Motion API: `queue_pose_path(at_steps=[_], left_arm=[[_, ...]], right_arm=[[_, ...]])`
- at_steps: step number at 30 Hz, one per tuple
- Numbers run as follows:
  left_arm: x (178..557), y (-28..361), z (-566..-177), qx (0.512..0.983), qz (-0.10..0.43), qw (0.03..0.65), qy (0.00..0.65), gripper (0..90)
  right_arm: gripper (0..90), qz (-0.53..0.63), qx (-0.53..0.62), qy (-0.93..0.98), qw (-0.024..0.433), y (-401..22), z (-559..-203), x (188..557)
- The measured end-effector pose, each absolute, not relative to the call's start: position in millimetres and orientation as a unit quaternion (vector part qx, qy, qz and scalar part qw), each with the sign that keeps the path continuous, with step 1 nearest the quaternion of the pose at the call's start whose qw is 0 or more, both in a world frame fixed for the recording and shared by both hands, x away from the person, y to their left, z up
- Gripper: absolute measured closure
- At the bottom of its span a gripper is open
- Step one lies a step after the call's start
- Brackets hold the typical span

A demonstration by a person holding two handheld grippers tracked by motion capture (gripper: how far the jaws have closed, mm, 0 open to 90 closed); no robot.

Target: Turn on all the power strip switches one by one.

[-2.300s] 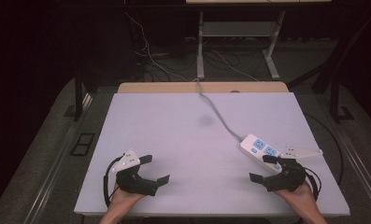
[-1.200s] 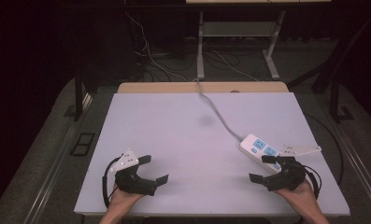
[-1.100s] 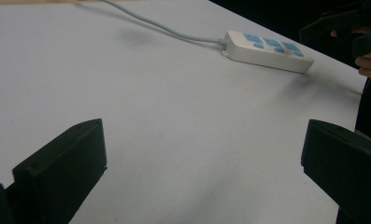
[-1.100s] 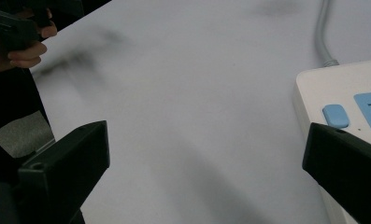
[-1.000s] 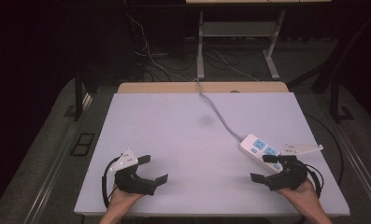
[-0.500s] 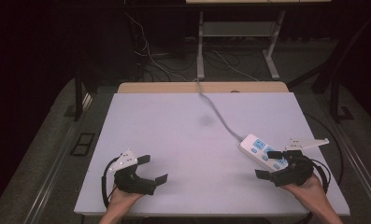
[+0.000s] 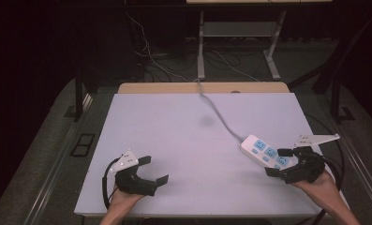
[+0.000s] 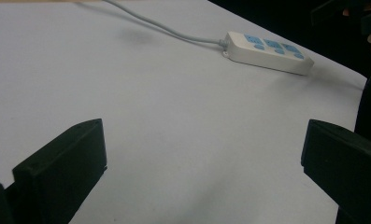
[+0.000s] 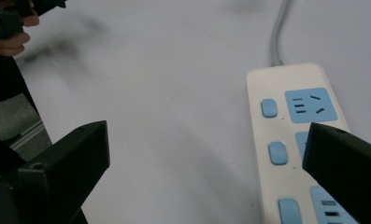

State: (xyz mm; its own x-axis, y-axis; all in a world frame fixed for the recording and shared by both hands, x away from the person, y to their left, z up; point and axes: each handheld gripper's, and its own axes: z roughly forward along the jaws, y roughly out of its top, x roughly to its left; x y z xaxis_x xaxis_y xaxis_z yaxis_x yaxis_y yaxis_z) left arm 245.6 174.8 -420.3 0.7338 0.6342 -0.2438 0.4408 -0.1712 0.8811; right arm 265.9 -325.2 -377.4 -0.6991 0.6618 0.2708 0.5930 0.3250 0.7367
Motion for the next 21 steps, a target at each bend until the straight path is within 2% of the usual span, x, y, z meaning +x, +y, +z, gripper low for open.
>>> queue_pose_path(at_steps=[21], left_arm=[[246,174,-421,0.762,0.089,0.535,0.354,0.0]], right_arm=[[0.5,0.383,0.386,0.838,0.036,-338,-372,280]])
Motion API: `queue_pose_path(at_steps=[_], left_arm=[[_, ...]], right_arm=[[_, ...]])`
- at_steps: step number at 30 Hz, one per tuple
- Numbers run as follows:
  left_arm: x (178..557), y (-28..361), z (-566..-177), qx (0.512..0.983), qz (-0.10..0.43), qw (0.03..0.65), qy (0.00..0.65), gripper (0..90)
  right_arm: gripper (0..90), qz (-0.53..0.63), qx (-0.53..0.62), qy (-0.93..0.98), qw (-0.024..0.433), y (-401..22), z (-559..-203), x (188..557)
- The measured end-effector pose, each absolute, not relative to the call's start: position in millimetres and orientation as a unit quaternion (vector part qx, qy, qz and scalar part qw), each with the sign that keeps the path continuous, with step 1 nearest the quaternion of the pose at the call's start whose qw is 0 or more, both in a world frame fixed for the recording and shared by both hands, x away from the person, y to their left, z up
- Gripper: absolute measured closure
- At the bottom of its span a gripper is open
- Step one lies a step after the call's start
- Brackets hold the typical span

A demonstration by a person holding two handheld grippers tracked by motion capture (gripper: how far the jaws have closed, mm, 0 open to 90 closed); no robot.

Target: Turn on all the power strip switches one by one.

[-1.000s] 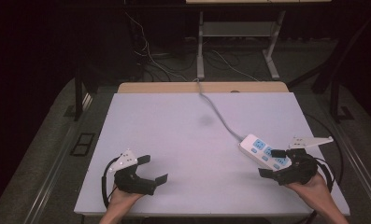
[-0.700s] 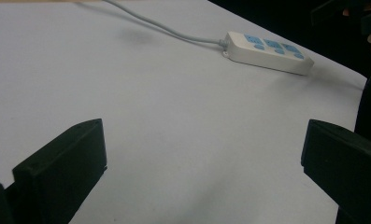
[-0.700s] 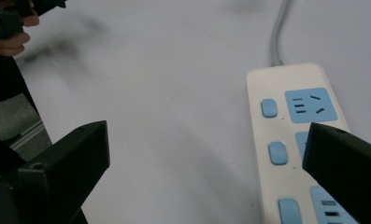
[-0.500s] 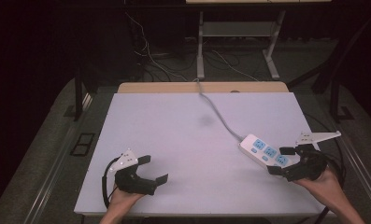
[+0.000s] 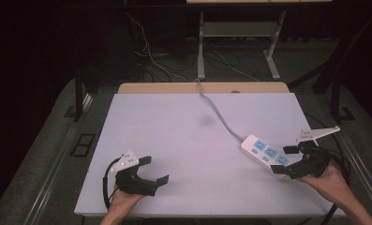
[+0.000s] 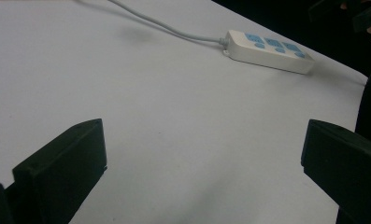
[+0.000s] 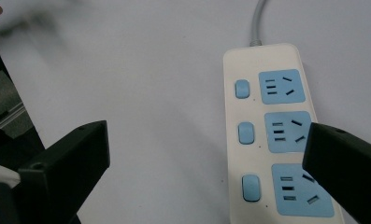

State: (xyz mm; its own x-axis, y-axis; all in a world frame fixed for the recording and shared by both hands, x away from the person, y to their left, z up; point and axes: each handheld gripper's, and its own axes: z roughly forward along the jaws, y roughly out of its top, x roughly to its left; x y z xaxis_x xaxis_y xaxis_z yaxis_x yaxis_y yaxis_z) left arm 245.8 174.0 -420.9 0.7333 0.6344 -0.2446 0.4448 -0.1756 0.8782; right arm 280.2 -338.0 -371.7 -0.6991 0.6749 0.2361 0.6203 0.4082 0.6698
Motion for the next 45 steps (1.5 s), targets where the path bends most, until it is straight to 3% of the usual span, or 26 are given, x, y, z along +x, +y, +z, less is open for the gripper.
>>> queue_pose_path(at_steps=[9,11,15,16,21,24,25,26,30,45], left_arm=[[246,174,-421,0.761,0.089,0.536,0.355,0.0],[245,175,-421,0.761,0.089,0.536,0.355,0.0],[246,175,-421,0.76,0.09,0.537,0.355,0.0],[246,175,-421,0.76,0.09,0.537,0.355,0.0],[246,175,-421,0.76,0.09,0.536,0.356,0.0],[246,175,-421,0.76,0.091,0.536,0.356,0.0],[246,175,-421,0.759,0.09,0.537,0.357,0.0],[246,175,-421,0.76,0.091,0.537,0.356,0.0],[246,176,-421,0.76,0.091,0.536,0.356,0.0],[246,176,-421,0.762,0.091,0.534,0.354,0.0]], right_arm=[[3.4,0.356,0.383,0.852,0.028,-337,-372,289],[18.9,0.35,0.383,0.854,0.031,-338,-371,290],[31.5,0.338,0.387,0.857,0.04,-339,-371,293],[41.1,0.337,0.391,0.856,0.042,-341,-371,293],[52.9,0.327,0.39,0.86,0.041,-343,-373,295],[65.4,0.323,0.385,0.864,0.036,-343,-375,296],[75.6,0.323,0.382,0.865,0.026,-343,-375,297],[75.6,0.323,0.382,0.865,0.026,-343,-375,297],[89.7,0.318,0.372,0.872,0.021,-344,-377,298],[89.7,0.311,0.383,0.87,0.01,-350,-386,304]])
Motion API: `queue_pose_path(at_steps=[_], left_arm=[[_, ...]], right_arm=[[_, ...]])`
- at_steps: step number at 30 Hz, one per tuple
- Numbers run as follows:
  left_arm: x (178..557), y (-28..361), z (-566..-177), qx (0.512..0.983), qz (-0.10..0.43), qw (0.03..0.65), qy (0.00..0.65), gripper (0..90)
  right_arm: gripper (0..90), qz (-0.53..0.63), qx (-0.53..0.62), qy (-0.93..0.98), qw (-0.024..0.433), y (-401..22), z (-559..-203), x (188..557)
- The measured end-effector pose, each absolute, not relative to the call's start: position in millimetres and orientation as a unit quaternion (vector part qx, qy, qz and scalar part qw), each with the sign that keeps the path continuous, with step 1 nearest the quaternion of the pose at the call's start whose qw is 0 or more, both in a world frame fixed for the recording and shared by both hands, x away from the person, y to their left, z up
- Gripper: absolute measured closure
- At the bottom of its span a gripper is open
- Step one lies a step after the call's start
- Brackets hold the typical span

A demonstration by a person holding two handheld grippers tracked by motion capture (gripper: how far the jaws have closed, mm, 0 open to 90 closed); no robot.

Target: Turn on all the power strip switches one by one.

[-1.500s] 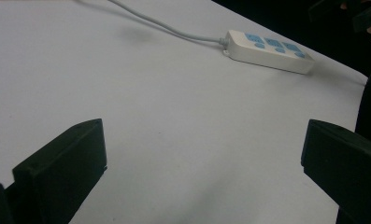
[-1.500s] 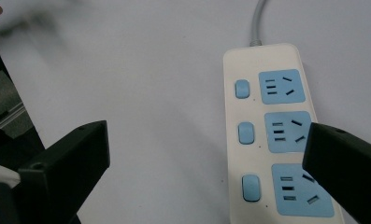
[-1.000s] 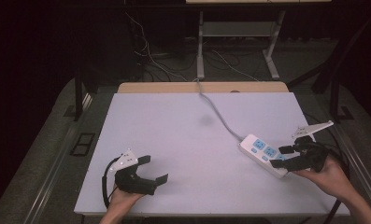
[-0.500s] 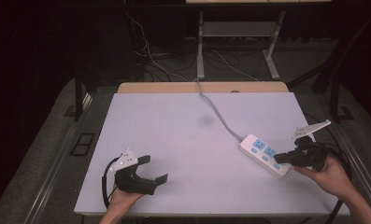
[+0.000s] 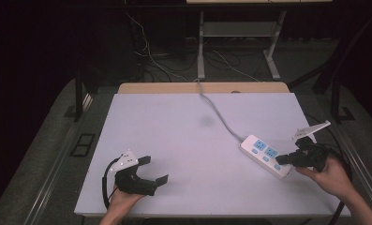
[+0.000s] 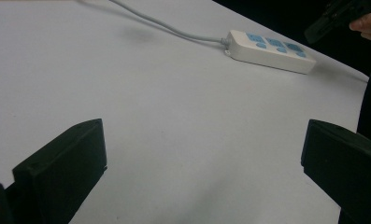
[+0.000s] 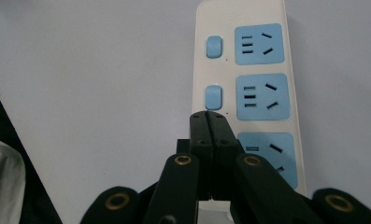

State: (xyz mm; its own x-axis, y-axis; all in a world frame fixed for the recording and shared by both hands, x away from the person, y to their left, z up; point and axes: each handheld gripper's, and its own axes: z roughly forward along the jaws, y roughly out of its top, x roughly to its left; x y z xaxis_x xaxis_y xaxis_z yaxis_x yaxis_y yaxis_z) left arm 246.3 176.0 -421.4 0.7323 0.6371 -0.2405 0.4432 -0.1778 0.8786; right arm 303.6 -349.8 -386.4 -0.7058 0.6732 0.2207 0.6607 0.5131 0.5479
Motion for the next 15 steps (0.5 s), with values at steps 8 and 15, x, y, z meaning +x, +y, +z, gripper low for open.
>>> queue_pose_path(at_steps=[8,15], left_arm=[[246,175,-422,0.763,0.09,0.534,0.353,0.0],[246,174,-422,0.764,0.09,0.534,0.352,0.0]], right_arm=[[89.7,0.307,0.382,0.872,0.003,-349,-392,304],[89.7,0.304,0.387,0.87,-0.002,-350,-399,304]])
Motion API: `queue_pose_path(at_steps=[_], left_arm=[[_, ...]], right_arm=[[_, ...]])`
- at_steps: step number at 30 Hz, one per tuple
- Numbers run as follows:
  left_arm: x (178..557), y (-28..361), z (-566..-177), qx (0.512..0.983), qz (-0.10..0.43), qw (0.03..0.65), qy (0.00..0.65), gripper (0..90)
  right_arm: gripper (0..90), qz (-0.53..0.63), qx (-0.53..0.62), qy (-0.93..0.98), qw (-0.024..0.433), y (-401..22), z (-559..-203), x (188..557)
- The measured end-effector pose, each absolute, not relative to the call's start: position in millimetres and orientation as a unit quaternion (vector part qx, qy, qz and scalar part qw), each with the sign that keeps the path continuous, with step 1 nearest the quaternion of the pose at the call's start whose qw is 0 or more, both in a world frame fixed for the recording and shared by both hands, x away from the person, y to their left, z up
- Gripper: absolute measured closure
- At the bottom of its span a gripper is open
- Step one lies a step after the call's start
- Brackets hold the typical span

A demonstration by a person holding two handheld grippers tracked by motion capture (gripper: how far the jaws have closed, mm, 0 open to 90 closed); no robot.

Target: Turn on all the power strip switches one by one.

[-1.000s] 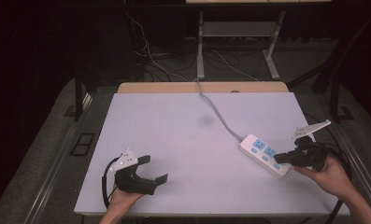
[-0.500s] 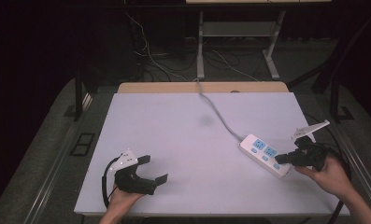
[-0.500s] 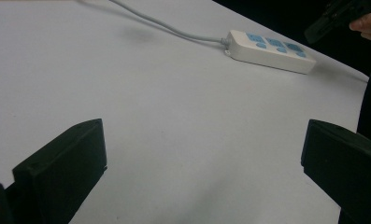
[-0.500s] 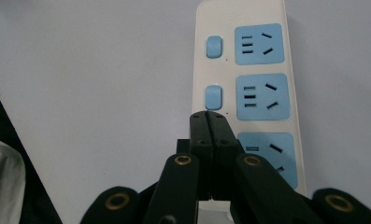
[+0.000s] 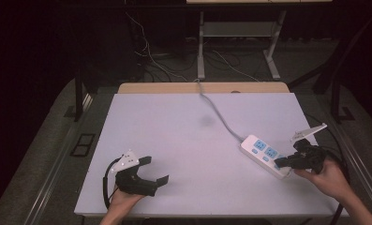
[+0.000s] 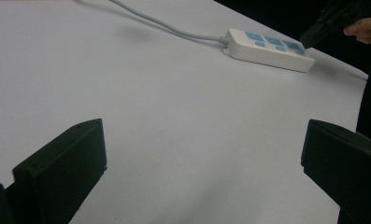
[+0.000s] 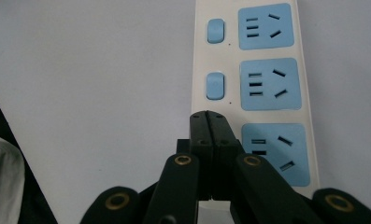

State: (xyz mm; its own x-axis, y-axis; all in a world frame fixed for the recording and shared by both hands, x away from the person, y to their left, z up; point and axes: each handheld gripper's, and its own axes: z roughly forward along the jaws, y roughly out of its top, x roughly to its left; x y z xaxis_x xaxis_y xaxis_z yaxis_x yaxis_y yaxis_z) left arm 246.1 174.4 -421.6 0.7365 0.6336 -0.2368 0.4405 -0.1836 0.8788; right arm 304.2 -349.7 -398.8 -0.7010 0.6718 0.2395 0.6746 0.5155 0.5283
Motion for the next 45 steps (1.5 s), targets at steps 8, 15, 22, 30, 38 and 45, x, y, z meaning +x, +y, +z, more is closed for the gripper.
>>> queue_pose_path(at_steps=[8,15,22,30,38,45], left_arm=[[246,175,-422,0.764,0.092,0.533,0.353,0.0],[246,175,-422,0.764,0.09,0.534,0.35,0.0],[247,175,-422,0.764,0.09,0.534,0.351,0.0],[247,176,-422,0.763,0.091,0.535,0.352,0.0],[247,175,-422,0.762,0.09,0.536,0.351,0.0],[246,175,-422,0.764,0.09,0.535,0.349,0.0]], right_arm=[[89.8,-0.301,-0.392,-0.869,0.006,-351,-406,306],[89.8,-0.308,-0.391,-0.867,0.01,-353,-408,307],[90.0,-0.333,-0.391,-0.858,0.018,-359,-415,306],[90.0,-0.339,-0.389,-0.856,0.017,-361,-417,306],[90.0,-0.34,-0.386,-0.858,0.014,-361,-419,304],[90.0,-0.344,-0.387,-0.855,0.015,-362,-420,304]])
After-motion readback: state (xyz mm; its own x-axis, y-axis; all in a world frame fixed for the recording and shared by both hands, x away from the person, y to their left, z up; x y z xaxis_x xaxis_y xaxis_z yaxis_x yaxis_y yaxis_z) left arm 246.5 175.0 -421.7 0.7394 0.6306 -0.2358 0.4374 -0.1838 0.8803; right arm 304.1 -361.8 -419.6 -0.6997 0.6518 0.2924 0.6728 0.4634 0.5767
